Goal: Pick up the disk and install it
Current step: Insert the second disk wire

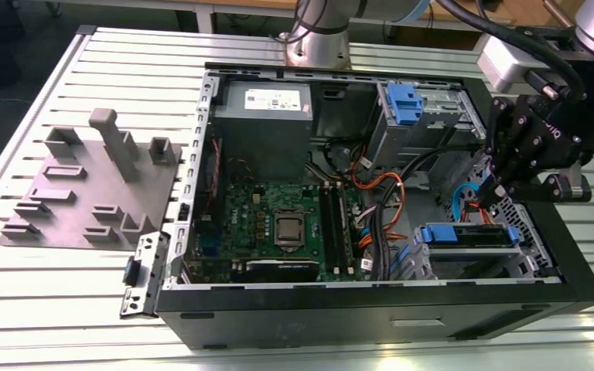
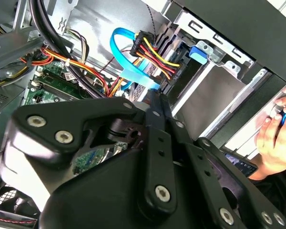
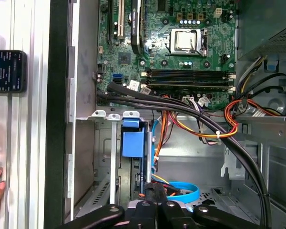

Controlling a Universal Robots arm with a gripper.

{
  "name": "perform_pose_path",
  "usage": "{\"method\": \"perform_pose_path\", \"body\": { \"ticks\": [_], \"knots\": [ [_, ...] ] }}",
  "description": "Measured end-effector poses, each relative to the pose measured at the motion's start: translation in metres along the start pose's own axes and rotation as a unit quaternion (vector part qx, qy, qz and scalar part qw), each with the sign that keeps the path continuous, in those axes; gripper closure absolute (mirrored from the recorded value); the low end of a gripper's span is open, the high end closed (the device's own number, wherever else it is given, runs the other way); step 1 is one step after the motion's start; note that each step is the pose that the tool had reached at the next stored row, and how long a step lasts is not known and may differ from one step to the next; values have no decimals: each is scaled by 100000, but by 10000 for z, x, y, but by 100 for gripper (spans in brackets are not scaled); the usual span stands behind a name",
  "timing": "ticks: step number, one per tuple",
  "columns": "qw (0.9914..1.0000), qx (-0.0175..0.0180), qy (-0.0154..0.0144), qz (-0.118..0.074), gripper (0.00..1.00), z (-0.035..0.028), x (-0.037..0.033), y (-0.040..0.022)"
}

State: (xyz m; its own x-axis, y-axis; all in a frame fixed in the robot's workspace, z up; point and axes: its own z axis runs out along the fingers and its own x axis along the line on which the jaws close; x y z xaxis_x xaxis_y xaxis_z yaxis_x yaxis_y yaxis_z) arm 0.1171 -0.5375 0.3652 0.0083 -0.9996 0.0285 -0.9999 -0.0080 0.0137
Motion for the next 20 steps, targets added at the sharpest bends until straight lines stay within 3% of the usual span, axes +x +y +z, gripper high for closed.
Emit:
{"method": "perform_pose_path", "body": {
  "ticks": [2, 6, 9, 10, 17, 18, 20],
  "knots": [
    [100000, -132, -17, -11, 83, 5, -2, -6],
    [99999, -361, -127, -2, 83, 18, -4, -14],
    [99999, -381, -126, -1, 82, 22, -4, -16],
    [99999, -383, -125, -3, 75, 22, -4, -16],
    [99999, -383, -130, -2, 74, 24, -4, -17],
    [99999, -383, -132, -3, 68, 24, -4, -17],
    [99999, -382, -134, -3, 68, 25, -4, -17]
  ]
}}
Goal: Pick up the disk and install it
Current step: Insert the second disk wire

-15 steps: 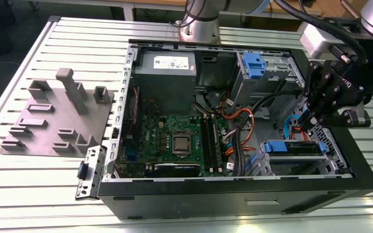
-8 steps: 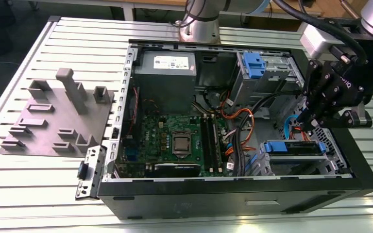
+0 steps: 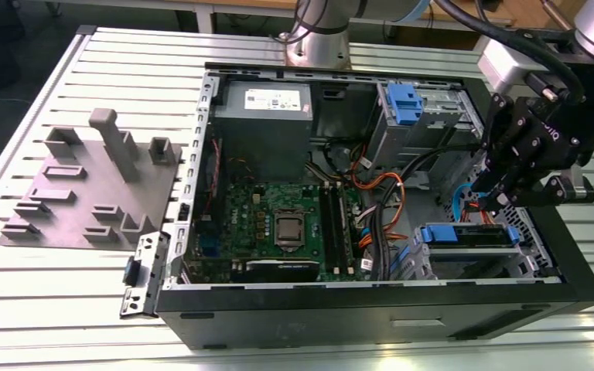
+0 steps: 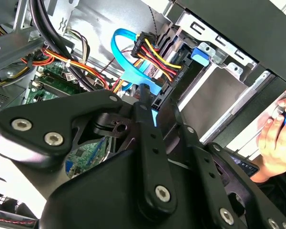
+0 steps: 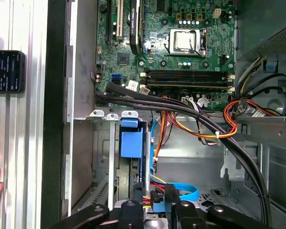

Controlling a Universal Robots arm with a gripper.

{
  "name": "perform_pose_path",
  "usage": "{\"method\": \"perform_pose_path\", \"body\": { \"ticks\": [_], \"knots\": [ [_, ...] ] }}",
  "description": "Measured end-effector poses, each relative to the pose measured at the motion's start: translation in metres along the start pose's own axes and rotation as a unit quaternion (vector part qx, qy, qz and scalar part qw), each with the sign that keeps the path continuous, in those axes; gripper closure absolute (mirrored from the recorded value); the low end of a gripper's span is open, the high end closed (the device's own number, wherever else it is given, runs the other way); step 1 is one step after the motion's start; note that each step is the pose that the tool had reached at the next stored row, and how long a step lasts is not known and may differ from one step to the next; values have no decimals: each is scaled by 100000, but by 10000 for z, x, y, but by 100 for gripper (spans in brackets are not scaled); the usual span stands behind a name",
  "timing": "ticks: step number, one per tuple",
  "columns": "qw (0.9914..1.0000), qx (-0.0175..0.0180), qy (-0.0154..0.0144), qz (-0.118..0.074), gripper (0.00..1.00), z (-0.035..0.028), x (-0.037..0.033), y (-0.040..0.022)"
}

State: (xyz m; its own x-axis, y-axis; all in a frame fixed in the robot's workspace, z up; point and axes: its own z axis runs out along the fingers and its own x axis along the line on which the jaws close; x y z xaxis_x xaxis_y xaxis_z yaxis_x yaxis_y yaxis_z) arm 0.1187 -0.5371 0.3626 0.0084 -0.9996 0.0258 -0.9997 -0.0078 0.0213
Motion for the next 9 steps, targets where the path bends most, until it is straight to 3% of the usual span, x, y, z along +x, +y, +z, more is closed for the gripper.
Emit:
{"method": "perform_pose_path", "body": {
  "ticks": [9],
  "knots": [
    [100000, 2, -101, -2, 68, 8, 0, 0]
  ]
}}
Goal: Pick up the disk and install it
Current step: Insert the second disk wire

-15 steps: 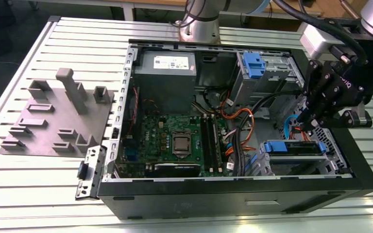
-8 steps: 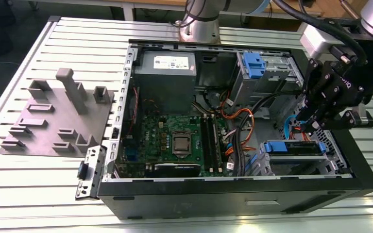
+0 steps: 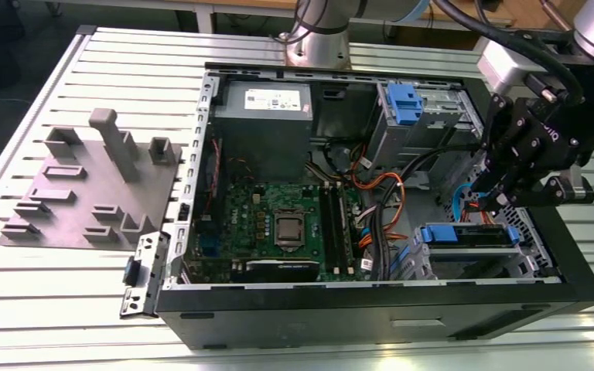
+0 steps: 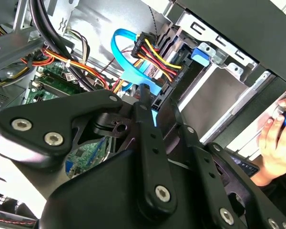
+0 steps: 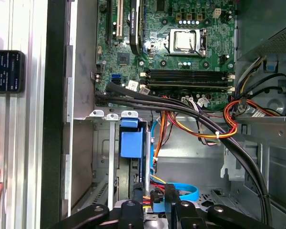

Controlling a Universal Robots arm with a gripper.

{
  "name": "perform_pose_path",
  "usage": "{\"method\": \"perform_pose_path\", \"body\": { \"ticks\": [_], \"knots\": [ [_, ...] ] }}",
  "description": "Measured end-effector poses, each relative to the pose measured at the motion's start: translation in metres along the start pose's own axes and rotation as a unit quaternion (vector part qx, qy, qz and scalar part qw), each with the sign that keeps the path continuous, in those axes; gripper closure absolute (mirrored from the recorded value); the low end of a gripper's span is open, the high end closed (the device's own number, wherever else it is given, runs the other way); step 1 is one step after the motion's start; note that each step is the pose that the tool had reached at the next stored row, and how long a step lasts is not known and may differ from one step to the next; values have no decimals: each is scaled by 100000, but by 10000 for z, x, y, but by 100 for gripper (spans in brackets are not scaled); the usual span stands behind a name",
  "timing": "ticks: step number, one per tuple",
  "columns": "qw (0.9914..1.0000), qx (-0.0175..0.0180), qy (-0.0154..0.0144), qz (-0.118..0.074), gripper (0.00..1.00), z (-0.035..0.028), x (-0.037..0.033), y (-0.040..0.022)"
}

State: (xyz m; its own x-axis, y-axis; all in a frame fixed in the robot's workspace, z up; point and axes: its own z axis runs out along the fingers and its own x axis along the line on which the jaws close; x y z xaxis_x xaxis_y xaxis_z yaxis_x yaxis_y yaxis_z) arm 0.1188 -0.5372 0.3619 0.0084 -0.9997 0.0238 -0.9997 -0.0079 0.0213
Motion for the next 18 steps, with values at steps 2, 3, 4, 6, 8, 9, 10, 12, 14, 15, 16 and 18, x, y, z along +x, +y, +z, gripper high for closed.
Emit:
{"method": "perform_pose_path", "body": {
  "ticks": [2, 3, 4, 6, 8, 9, 10, 12, 14, 15, 16, 18],
  "knots": [
    [100000, 2, -149, -3, 68, 7, 0, 0],
    [100000, 0, -221, -4, 68, 12, 0, 0],
    [100000, 2, -308, -8, 68, 18, 0, 0],
    [99998, -1, -622, -12, 68, 31, -1, -1],
    [99990, -16, -1419, -32, 68, 44, 0, -1],
    [99983, -15, -1823, -41, 68, 50, 2, -1],
    [99975, -13, -2229, -47, 68, 56, 5, -1],
    [99960, -7, -2818, -59, 68, 66, 17, -1],
    [99958, -8, -2908, -62, 68, 73, 32, -2],
    [99958, -8, -2901, -63, 68, 74, 38, -1],
    [99958, -7, -2900, -63, 68, 75, 43, -2],
    [99958, -8, -2904, -64, 68, 81, 54, -2]
  ]
}}
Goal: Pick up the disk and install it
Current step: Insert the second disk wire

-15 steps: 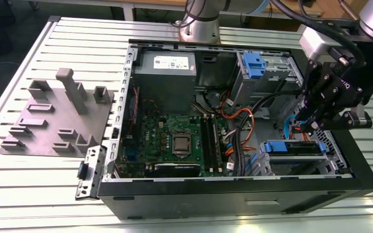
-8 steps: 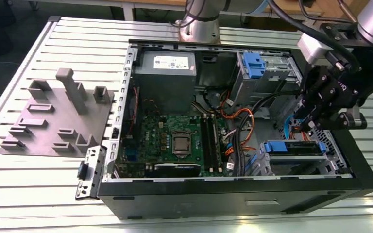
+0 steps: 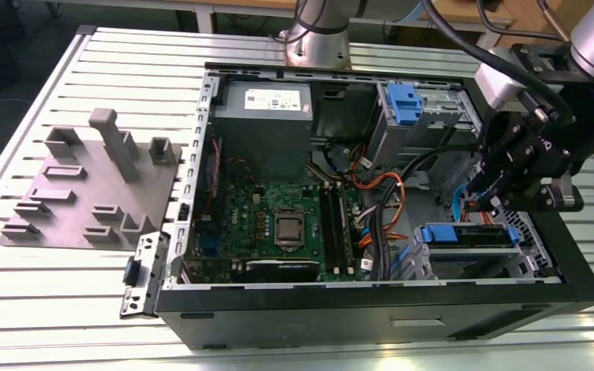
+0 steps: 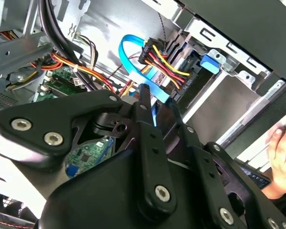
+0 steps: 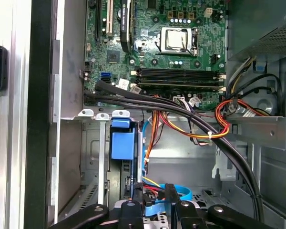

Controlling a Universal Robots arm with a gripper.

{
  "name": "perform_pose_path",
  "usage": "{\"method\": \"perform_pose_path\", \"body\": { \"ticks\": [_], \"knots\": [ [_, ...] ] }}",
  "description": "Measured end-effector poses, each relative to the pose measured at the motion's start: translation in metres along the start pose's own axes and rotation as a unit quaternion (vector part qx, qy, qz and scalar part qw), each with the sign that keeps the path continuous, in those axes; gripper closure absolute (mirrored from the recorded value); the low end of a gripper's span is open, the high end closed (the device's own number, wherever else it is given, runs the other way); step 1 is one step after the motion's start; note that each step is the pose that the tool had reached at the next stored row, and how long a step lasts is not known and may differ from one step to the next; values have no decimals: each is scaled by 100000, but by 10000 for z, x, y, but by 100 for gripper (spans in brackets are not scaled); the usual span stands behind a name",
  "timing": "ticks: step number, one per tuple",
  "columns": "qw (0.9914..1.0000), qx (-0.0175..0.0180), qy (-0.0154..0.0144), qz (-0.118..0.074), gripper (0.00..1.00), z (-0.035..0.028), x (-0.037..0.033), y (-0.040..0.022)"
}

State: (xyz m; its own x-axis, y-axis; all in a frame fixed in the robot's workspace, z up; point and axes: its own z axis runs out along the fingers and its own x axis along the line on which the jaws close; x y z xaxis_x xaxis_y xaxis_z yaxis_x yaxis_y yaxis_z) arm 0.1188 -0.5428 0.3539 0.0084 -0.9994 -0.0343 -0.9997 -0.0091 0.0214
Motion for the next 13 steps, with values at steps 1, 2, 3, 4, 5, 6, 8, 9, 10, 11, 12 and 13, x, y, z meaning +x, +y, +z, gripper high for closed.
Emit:
{"method": "perform_pose_path", "body": {
  "ticks": [1, 2, 3, 4, 5, 6, 8, 9, 10, 11, 12, 13],
  "knots": [
    [100000, 1, 2, 1, 68, 2, 7, 0],
    [100000, 1, 6, 3, 68, 5, 14, 0],
    [100000, -1, -1, 3, 68, 7, 20, 0],
    [100000, 2, -1, 2, 68, 9, 25, 0],
    [100000, -1, 6, 1, 68, 8, 28, 0],
    [100000, 1, 8, 3, 68, 8, 29, 0],
    [100000, 1, 3, 1, 68, 8, 29, 0],
    [100000, 0, 1, 1, 69, 9, 30, 0],
    [100000, 1, 1, 2, 76, 9, 30, 0],
    [100000, 1, 1, 1, 76, 9, 30, 0],
    [100000, 1, 4, 3, 82, 8, 31, 0],
    [100000, 0, 2, 1, 84, 9, 31, 0]
  ]
}}
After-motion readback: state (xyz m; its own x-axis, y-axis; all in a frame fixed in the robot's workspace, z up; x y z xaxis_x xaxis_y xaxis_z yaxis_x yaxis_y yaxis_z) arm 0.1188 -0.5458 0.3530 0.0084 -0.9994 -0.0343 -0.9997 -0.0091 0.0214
